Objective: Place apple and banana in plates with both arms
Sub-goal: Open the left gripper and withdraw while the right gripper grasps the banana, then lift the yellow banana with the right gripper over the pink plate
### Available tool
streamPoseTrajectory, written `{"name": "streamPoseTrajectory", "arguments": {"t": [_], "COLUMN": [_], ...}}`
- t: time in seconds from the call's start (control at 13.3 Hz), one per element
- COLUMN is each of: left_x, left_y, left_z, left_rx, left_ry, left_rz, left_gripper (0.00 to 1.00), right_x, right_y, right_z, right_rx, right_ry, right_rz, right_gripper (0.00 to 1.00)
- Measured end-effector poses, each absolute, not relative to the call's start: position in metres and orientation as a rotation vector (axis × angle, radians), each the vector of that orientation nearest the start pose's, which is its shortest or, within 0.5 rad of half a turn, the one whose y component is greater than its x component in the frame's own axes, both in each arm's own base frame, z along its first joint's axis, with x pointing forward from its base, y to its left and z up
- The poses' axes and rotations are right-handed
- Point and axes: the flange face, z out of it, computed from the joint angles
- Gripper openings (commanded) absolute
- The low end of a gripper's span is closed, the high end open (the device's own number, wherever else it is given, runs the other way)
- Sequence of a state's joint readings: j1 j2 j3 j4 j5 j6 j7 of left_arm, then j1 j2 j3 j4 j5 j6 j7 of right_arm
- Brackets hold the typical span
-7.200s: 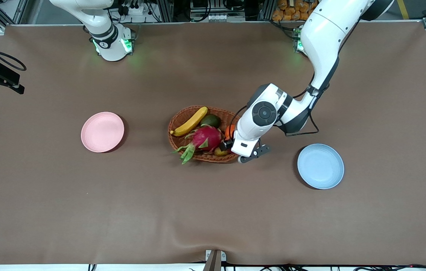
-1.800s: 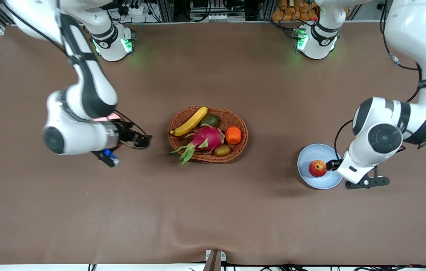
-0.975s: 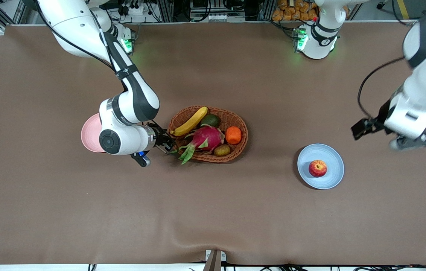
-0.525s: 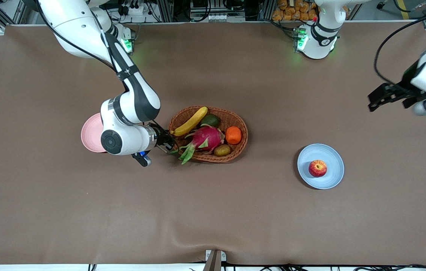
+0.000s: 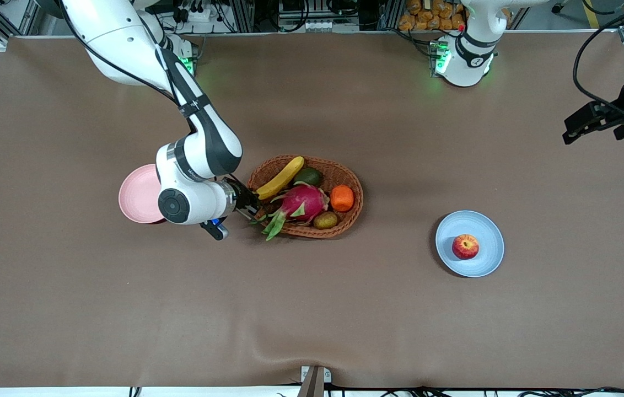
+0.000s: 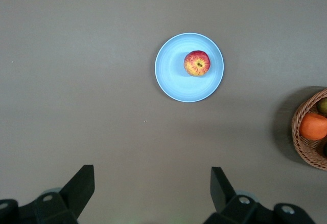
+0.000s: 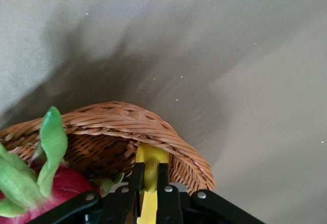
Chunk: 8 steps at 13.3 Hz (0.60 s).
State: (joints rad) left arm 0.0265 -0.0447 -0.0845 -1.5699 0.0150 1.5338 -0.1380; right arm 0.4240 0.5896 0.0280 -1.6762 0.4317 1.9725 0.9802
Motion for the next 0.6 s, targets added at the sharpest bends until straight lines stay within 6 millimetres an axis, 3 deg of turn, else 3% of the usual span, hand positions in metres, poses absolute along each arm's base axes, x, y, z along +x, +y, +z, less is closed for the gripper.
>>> {"name": "streamPoseTrajectory", "arguments": {"t": [0.38,0.6], "left_x": [0.535,0.534], "left_y": [-0.039,-0.041], "left_z": [0.644,0.642], "left_rx": [-3.122,-3.121], "left_ry": [-0.066,-0.056], "left_rz": [0.009,0.021], "left_gripper": [1.00,1.00], "right_x": [0.574,0.576], "right_y": [0.306,0.305], "right_z": [0.248,0.274], "right_rx": [-2.747,-2.764], "right_ry": [1.095,1.055], "right_rz": [0.714,0.805], "right_gripper": [0.00,0.00]}}
